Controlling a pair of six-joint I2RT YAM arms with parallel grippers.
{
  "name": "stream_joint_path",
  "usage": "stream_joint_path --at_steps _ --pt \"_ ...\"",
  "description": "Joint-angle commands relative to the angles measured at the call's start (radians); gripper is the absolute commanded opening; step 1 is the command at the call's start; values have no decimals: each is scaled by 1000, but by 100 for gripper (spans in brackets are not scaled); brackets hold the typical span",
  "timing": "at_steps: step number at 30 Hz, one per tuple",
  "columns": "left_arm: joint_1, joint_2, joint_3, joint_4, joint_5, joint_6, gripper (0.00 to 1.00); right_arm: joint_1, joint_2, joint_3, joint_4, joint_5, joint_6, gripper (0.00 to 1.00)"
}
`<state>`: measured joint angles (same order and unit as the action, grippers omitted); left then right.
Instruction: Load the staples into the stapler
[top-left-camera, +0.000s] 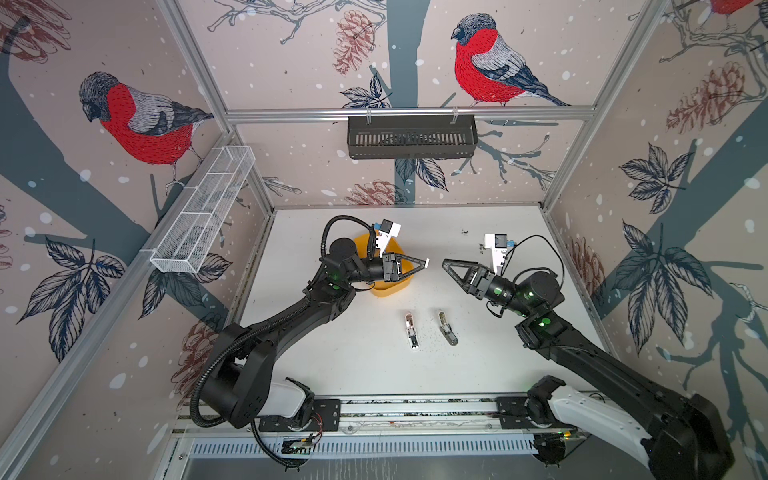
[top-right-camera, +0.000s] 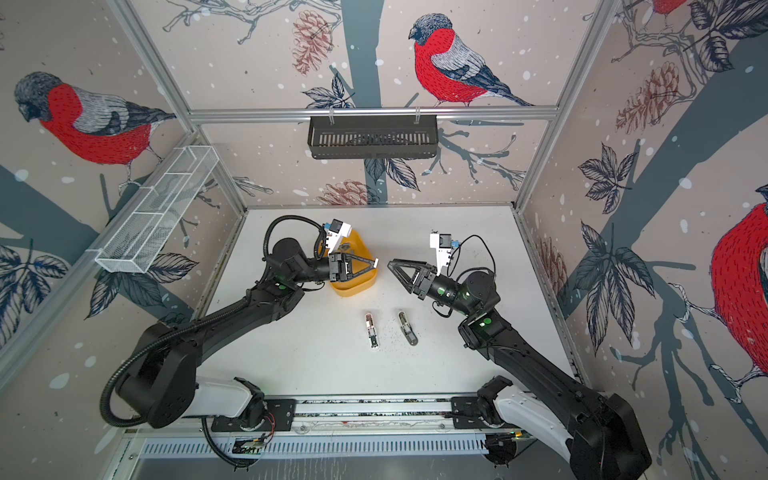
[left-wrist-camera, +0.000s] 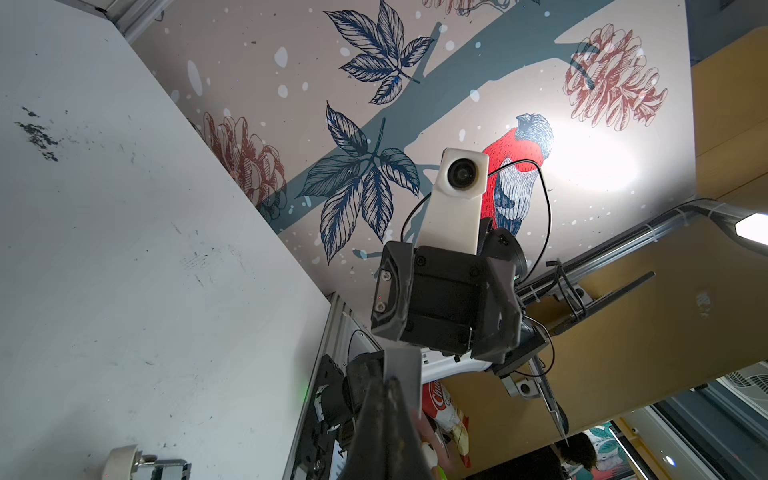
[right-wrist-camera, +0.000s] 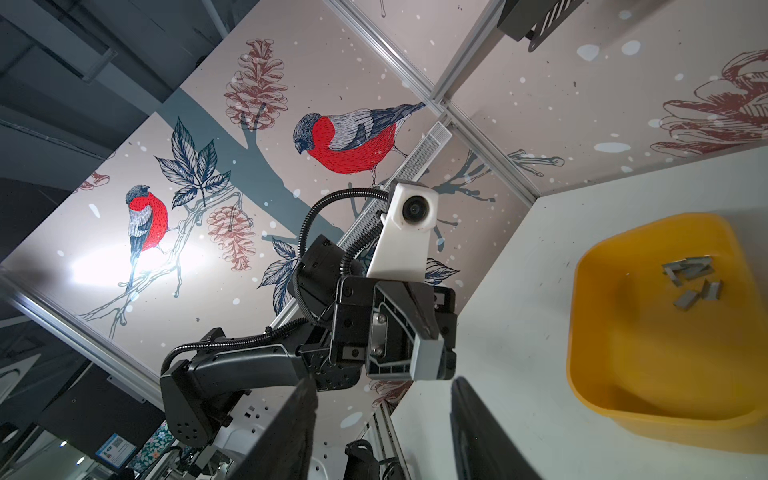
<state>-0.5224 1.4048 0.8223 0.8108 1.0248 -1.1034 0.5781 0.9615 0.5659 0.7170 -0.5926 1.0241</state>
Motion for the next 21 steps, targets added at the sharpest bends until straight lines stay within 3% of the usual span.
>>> stream_joint_path --at_steps 1,21 --pt "-11 9 3 127 32 -75 0 18 12 20 21 16 -23 51" --pt "-41 19 16 119 31 -59 0 39 54 34 32 31 -28 47"
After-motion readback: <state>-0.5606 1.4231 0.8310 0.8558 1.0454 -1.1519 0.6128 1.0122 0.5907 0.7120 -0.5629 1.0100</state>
